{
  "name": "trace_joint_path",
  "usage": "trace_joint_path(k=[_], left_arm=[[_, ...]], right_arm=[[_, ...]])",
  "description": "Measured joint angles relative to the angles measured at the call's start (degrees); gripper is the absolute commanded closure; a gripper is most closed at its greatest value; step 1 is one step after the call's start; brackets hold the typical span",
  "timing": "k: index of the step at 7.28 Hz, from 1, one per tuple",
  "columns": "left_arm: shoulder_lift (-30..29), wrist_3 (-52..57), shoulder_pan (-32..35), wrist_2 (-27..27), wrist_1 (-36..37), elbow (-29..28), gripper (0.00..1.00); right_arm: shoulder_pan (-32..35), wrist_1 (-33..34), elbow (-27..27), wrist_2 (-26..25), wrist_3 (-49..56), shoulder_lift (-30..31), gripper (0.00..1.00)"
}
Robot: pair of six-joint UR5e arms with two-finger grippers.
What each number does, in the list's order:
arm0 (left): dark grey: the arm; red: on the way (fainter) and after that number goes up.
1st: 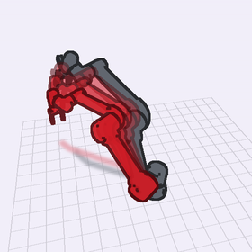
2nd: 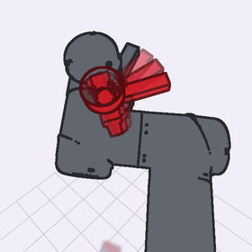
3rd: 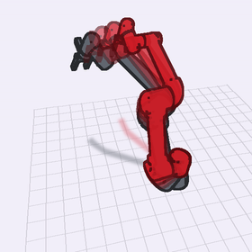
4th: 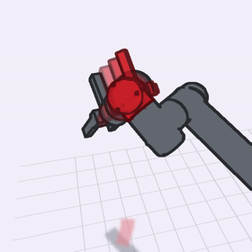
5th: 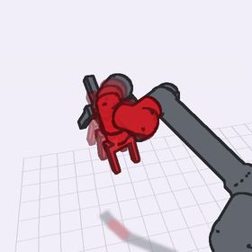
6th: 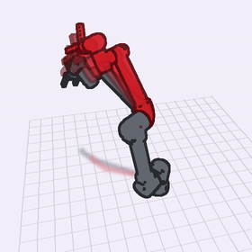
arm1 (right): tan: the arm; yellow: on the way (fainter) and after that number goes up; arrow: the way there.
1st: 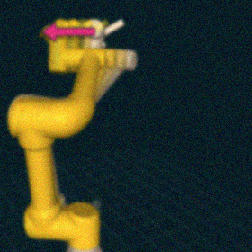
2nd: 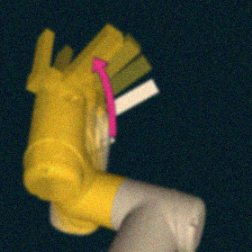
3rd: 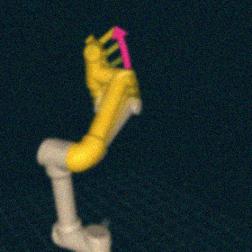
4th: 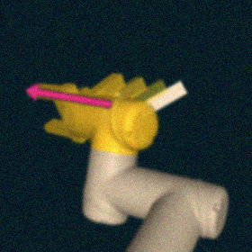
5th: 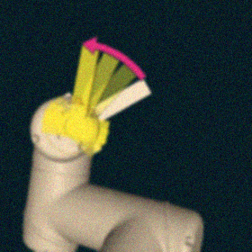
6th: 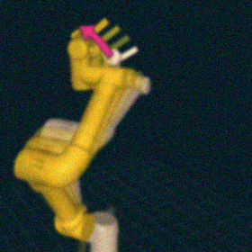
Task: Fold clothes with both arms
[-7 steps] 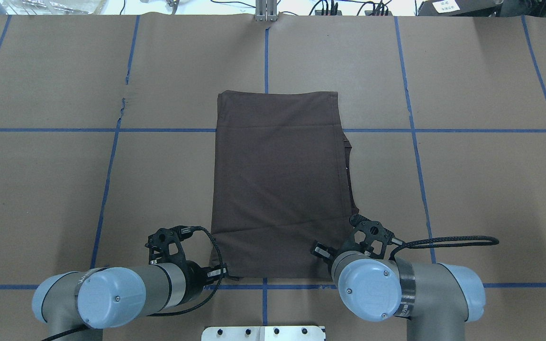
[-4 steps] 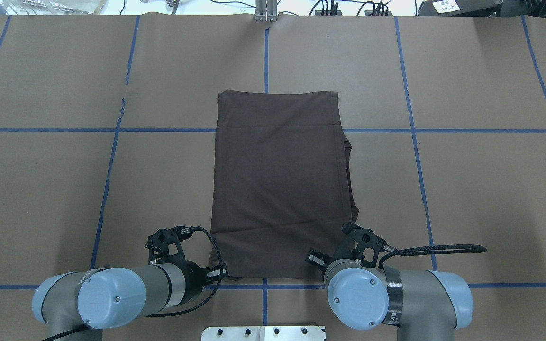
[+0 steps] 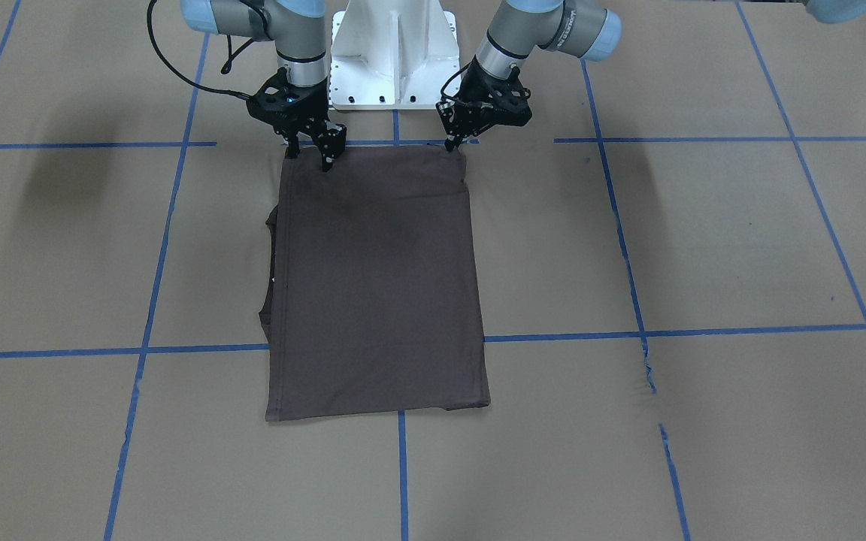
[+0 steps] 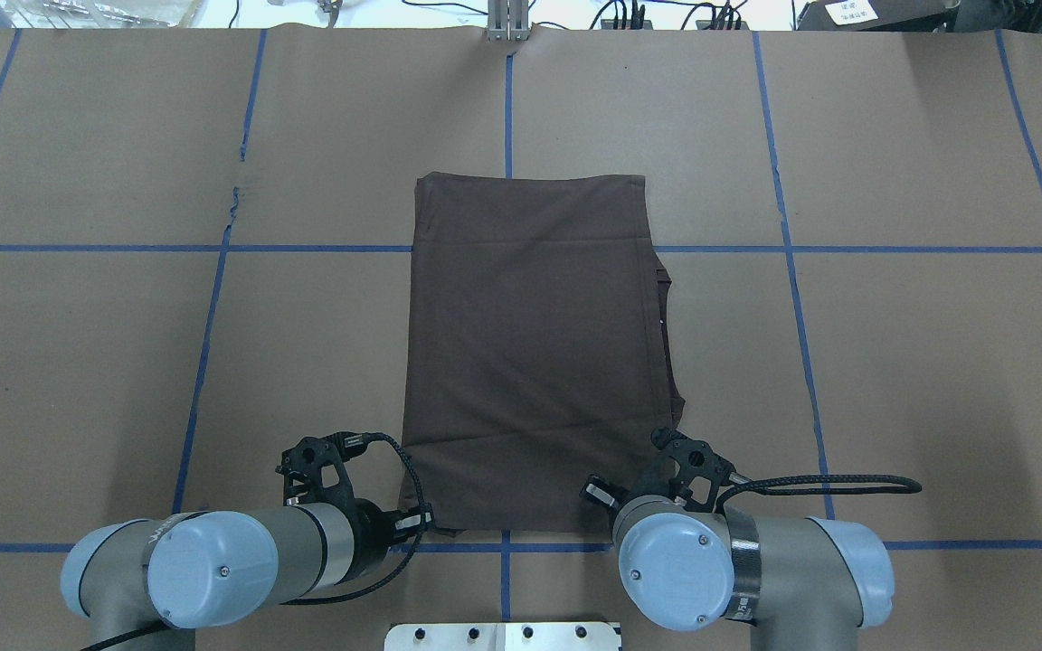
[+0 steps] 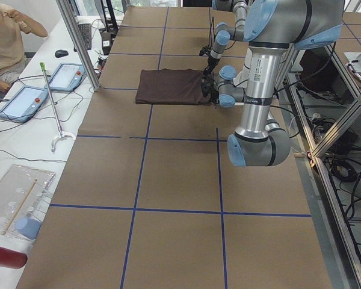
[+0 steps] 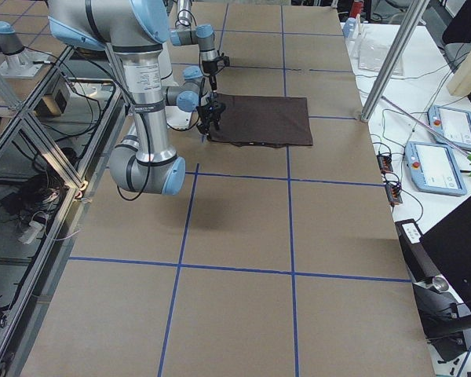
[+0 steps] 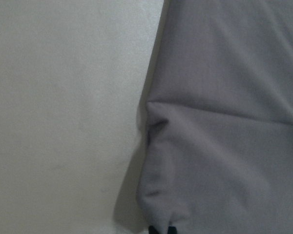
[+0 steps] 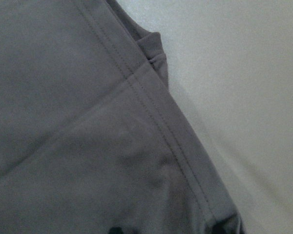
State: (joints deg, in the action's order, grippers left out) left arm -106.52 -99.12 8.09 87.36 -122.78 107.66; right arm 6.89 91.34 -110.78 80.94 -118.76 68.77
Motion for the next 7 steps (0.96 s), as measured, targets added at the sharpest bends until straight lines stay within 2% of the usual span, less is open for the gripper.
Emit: trace_joint_path(k=[5, 7], left_arm=[[-0.08, 0.15, 0.07, 0.07, 0.02, 0.37, 1.00], [0.06, 1.43, 1.39, 1.54, 4.12, 5.31, 1.00]], right_arm=[[0.88, -0.02, 0.04, -1.92, -3.57, -1.25, 1.00], [1.67, 0.57, -3.78, -1.85, -3.76, -1.41, 1.00]])
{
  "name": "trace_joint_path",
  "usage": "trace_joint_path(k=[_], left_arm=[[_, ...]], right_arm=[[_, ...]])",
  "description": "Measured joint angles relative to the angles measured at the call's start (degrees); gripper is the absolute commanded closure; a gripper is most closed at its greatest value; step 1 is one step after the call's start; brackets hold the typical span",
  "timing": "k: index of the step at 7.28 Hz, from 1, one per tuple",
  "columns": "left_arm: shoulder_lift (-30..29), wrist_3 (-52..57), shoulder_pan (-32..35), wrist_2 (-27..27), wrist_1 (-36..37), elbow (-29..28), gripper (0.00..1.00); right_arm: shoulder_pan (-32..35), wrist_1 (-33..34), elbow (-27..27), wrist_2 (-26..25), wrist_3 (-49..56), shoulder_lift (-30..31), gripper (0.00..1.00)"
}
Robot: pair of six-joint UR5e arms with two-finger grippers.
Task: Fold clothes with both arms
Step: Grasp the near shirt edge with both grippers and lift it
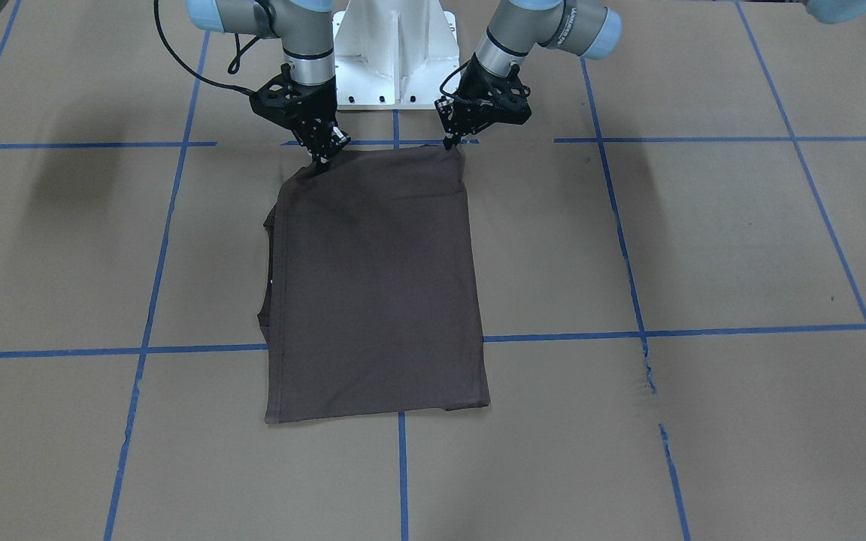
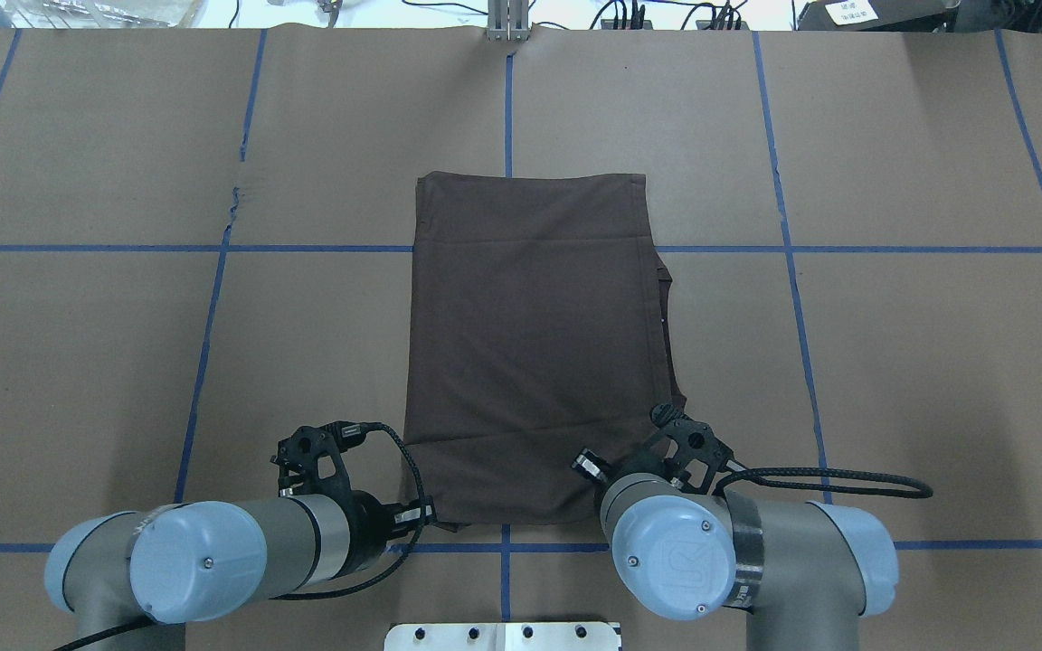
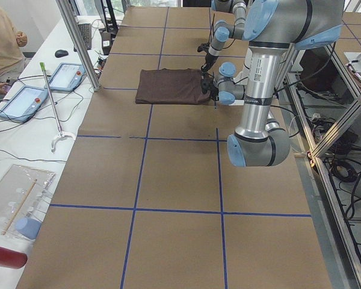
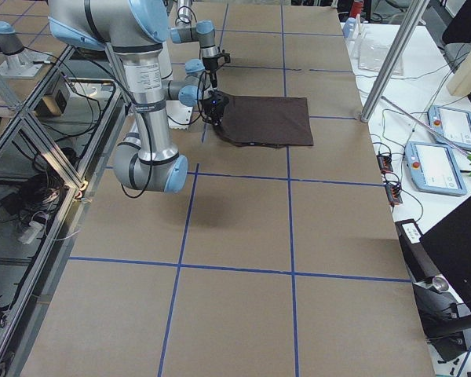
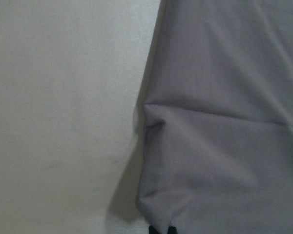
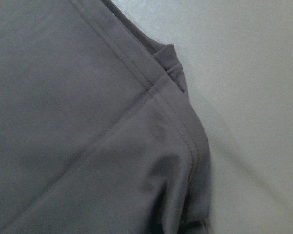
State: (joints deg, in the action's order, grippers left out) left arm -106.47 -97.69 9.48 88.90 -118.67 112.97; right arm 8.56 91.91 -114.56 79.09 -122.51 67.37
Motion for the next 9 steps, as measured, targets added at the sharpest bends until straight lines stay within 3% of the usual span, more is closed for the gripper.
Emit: trace_joint_path(k=[2, 4, 6, 9], left_arm=[[-0.13, 1.02, 1.04, 3.10, 11.57, 11.15, 1.00], [-2.11, 1.17, 1.12, 6.00, 26.57, 23.71, 1.00], [-4.73, 1.78, 2.29, 6.41, 31.61, 23.50, 1.00], [-9.44, 8.77, 10.39, 6.82, 32.04, 15.52, 1.00]], right_arm=[[-0.16, 4.81, -8.50, 0.25, -0.15, 0.37, 1.00], [-3.14, 14.58, -19.41, 0.40, -1.08, 0.14, 1.00], [-4.32, 17.65, -19.11, 0.22, -1.54, -0.24, 1.00], [2.03, 17.51, -11.82, 0.48, 2.00, -4.41, 1.00]])
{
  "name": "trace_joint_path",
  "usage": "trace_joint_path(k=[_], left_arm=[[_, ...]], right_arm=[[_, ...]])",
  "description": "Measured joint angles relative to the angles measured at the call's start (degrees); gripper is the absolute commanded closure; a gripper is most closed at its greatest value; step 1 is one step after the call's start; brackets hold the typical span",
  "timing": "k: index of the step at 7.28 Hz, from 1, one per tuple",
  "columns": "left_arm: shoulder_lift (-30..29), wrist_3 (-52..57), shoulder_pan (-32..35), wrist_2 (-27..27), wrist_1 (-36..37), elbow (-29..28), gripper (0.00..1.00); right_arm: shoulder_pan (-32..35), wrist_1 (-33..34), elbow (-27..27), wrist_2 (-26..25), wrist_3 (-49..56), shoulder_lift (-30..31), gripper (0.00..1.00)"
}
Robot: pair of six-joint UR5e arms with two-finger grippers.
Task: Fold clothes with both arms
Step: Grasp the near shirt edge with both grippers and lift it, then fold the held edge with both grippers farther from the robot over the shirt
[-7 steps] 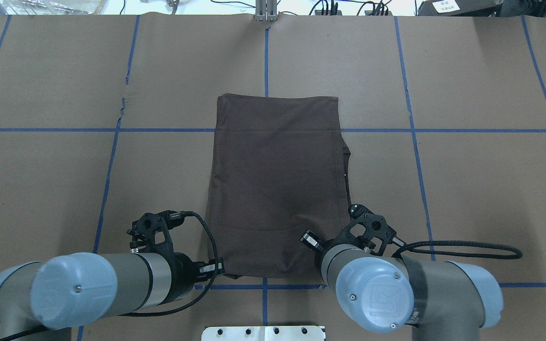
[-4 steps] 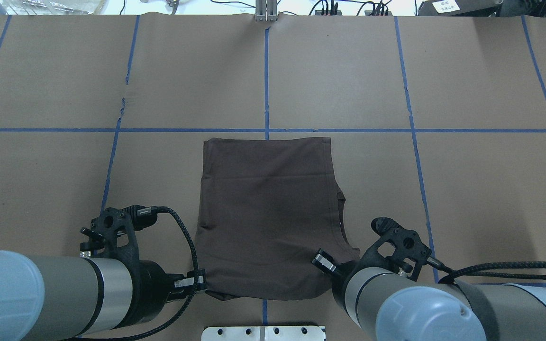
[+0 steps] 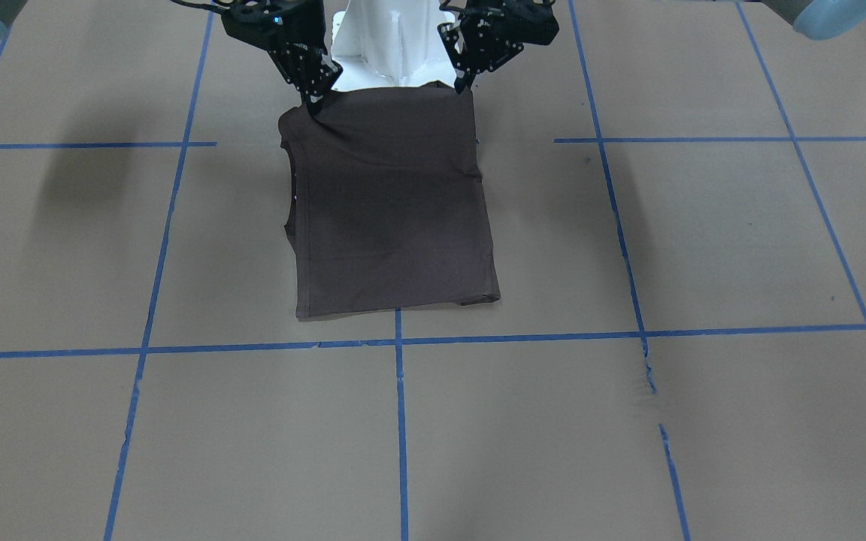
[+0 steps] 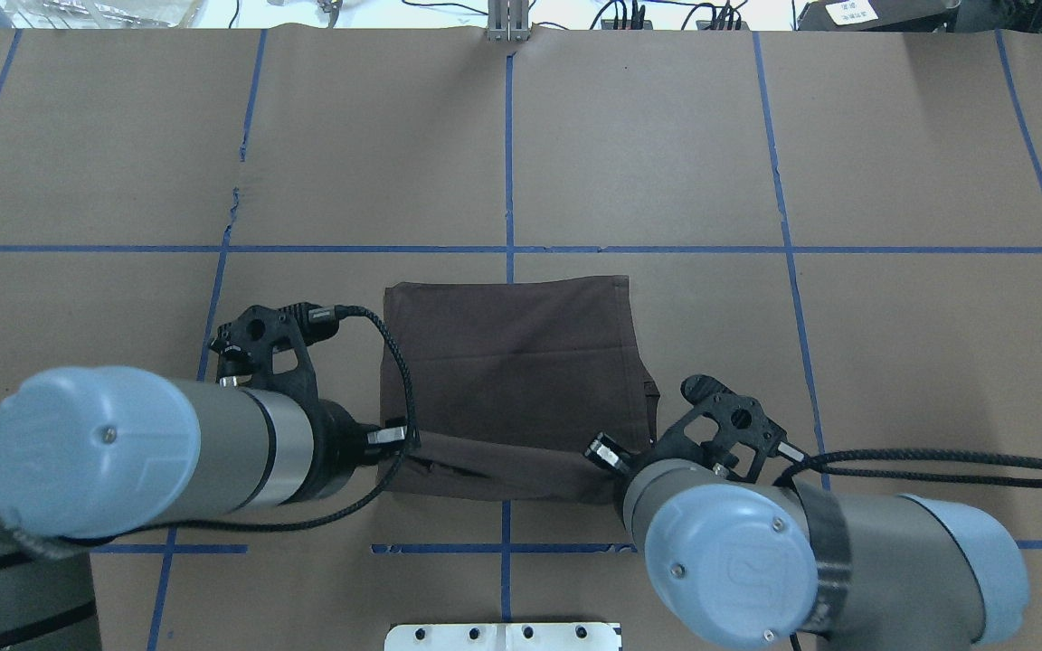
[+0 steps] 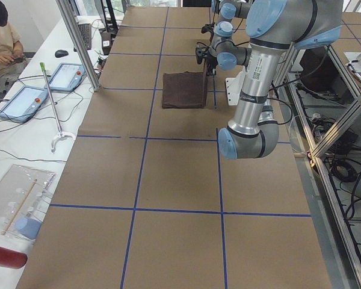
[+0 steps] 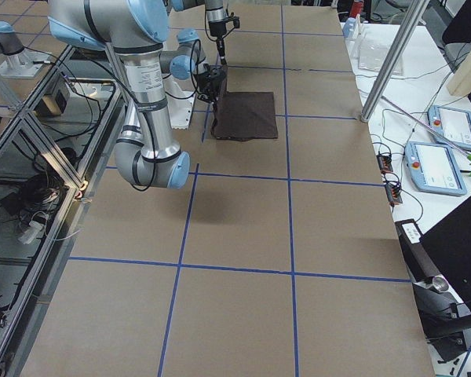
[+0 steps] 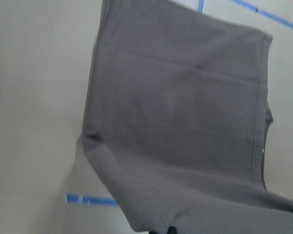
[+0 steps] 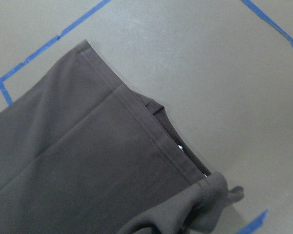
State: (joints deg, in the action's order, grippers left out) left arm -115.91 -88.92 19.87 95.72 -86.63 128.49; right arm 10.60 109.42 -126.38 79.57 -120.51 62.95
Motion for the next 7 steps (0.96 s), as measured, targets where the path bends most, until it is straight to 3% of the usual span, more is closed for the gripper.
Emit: trace_joint_path(k=[2, 7], left_arm=[[-2.01, 3.96, 5.25, 0.14, -2.53, -5.83, 1.00], [-6.48, 7.09, 11.68, 0.13, -17.87, -27.29, 1.00]], right_arm=[[5.31, -5.56, 8.11, 0.56, 3.14, -2.80, 1.00], [13.06, -20.57, 30.85, 3.25, 8.45, -9.58, 1.00]])
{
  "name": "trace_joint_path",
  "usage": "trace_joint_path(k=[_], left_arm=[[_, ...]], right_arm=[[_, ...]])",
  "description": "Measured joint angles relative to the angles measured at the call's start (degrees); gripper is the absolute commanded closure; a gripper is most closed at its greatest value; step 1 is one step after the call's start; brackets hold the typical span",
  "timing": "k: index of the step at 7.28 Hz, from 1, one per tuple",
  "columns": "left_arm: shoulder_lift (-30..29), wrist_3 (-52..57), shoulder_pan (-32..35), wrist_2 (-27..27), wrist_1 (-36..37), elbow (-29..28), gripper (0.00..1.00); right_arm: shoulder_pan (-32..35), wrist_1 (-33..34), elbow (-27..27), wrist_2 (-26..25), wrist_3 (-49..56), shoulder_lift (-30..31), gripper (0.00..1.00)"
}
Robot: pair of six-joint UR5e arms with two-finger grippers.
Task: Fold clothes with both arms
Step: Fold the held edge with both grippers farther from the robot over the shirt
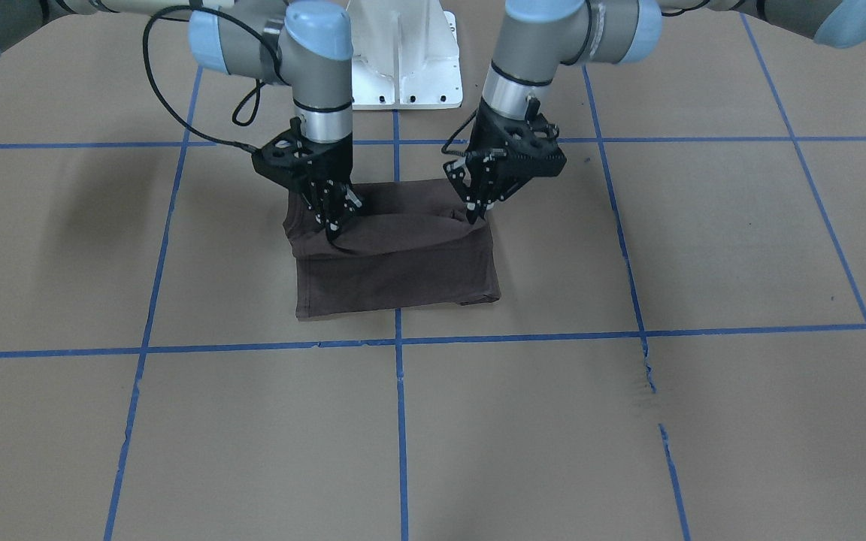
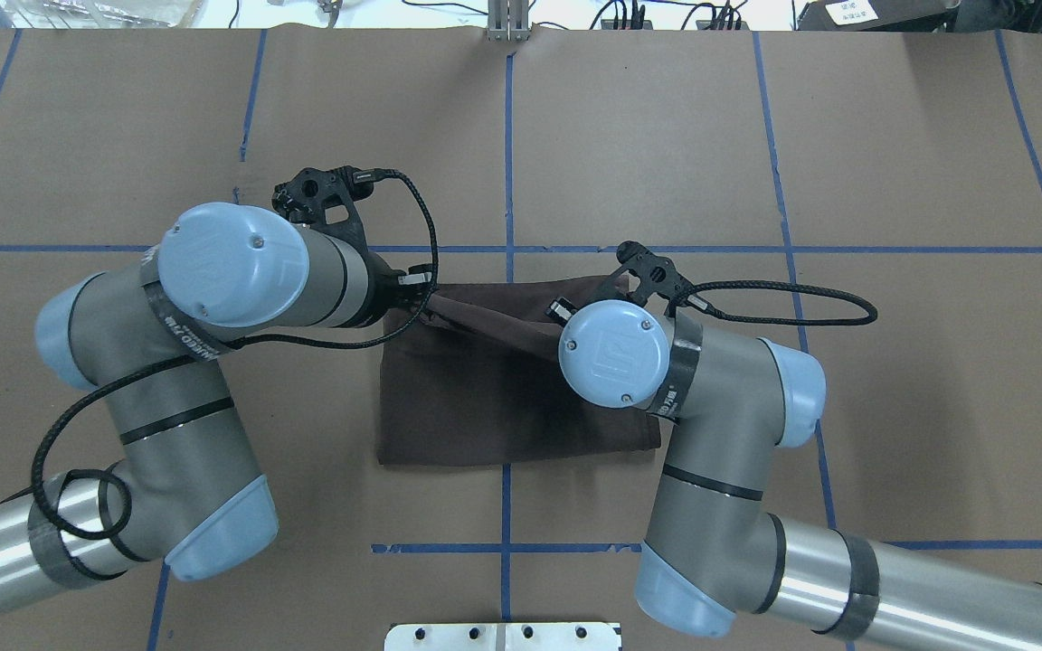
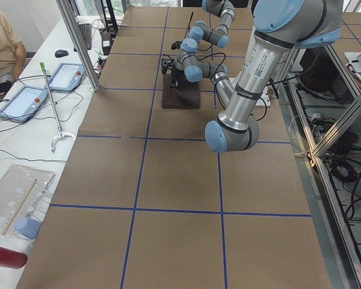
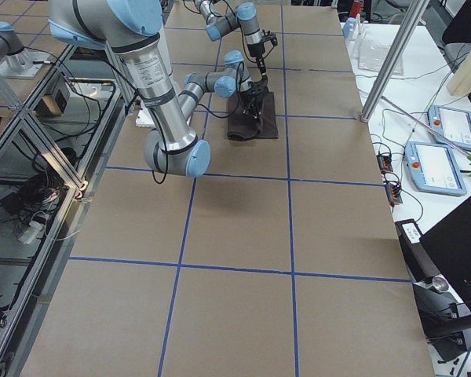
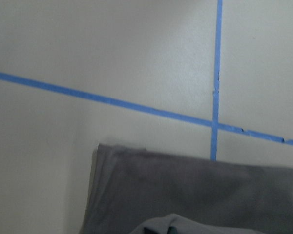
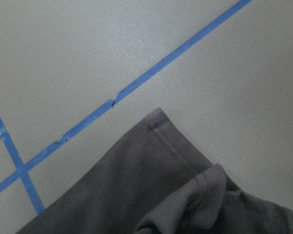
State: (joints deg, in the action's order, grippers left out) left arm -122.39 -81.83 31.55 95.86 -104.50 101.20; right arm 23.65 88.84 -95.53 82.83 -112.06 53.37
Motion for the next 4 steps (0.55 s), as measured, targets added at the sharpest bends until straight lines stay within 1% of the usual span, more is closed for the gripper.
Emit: trace_joint_path(k=[1, 3, 4], left_arm=[[-0.38, 0.20, 0.34, -0.08, -3.03, -4.09, 1.00], [-0.68, 0.21, 0.36, -0.19, -7.26, -9.86, 1.00], [-0.61, 0.19, 0.26, -0.20, -8.57, -11.40, 1.00]], right_arm=[[0.56, -1.33, 2.57, 0.06, 0.41, -1.01, 1.00], [1.34, -2.23, 4.32, 0.51, 1.37, -1.69, 1.00], [1.65, -2.34, 4.49, 0.82, 2.37, -1.74, 0.60]])
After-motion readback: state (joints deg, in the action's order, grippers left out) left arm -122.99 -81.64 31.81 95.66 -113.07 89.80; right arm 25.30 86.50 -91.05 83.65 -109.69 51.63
